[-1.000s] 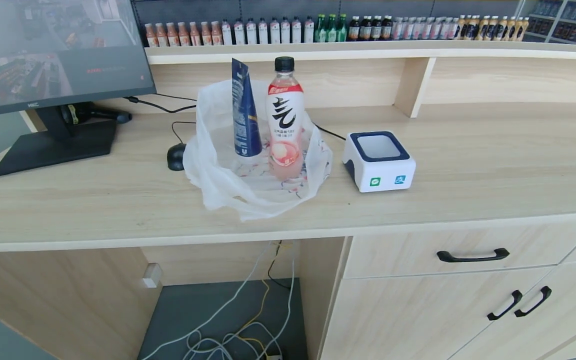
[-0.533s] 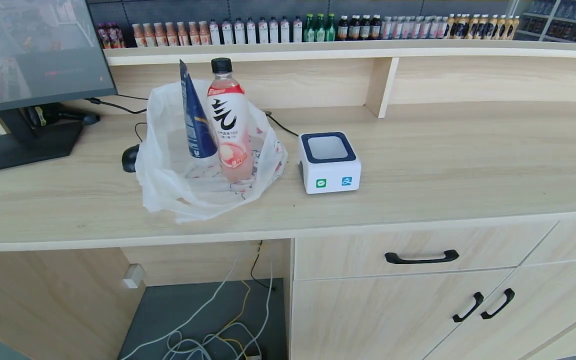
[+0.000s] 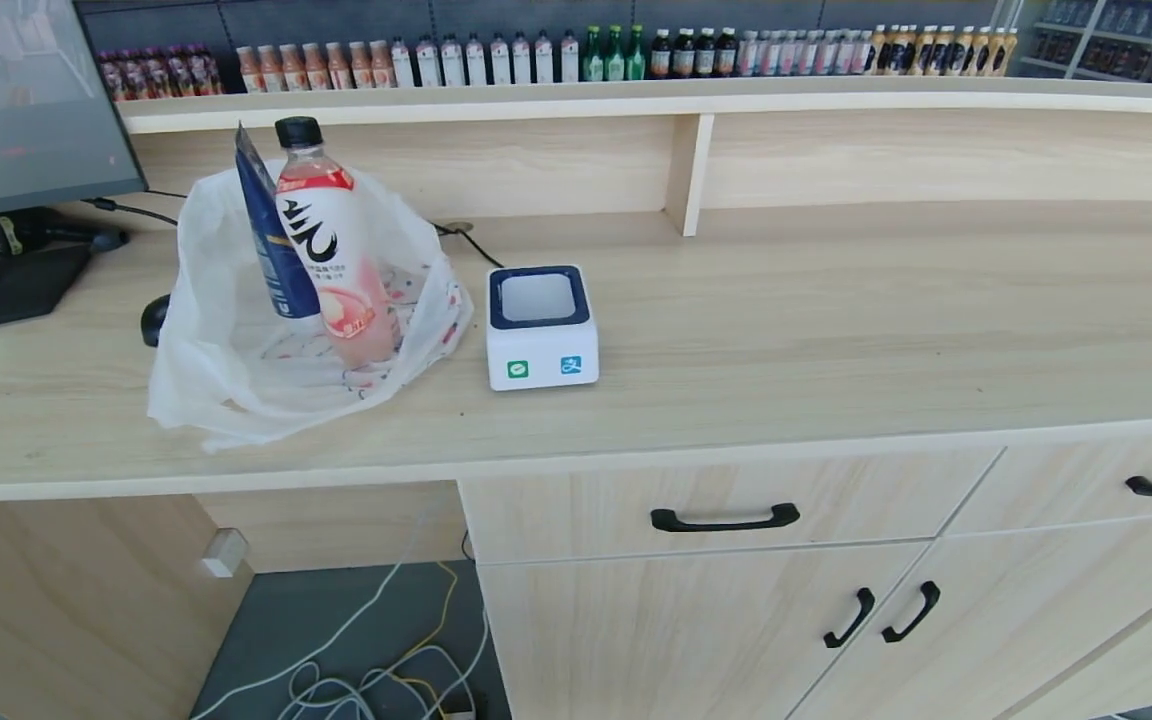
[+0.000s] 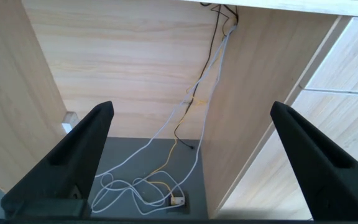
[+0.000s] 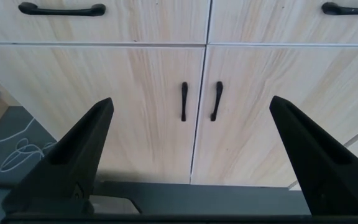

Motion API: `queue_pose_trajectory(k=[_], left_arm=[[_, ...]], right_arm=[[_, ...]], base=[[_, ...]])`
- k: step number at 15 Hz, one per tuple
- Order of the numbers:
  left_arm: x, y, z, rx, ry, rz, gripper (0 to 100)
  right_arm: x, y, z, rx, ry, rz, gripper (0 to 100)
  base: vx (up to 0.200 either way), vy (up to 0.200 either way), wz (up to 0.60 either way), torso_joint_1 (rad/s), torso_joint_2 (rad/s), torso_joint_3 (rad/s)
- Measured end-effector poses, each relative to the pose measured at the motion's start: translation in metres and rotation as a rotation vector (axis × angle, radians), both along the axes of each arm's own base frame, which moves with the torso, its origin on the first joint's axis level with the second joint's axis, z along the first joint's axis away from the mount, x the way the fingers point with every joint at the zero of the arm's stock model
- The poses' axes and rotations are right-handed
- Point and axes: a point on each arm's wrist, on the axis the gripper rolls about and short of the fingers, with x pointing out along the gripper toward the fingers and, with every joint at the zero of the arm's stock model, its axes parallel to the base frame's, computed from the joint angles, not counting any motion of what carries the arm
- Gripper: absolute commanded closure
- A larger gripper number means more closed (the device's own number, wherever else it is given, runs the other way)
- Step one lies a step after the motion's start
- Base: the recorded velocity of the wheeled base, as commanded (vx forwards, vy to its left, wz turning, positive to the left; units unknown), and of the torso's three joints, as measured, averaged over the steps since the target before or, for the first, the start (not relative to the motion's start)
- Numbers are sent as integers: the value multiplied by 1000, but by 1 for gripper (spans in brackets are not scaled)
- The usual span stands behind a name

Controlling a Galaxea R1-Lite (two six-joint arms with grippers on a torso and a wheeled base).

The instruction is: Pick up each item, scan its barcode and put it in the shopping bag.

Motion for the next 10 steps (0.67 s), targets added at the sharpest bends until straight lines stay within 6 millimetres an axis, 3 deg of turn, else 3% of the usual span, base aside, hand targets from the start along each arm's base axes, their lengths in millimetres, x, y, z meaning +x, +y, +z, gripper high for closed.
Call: queue_pose_trajectory(k=[10], left_arm=[[0,0,0,10,0,0,0]], right_arm=[[0,0,0,2,1,0,0]], base=[[0,0,0,0,0,0]])
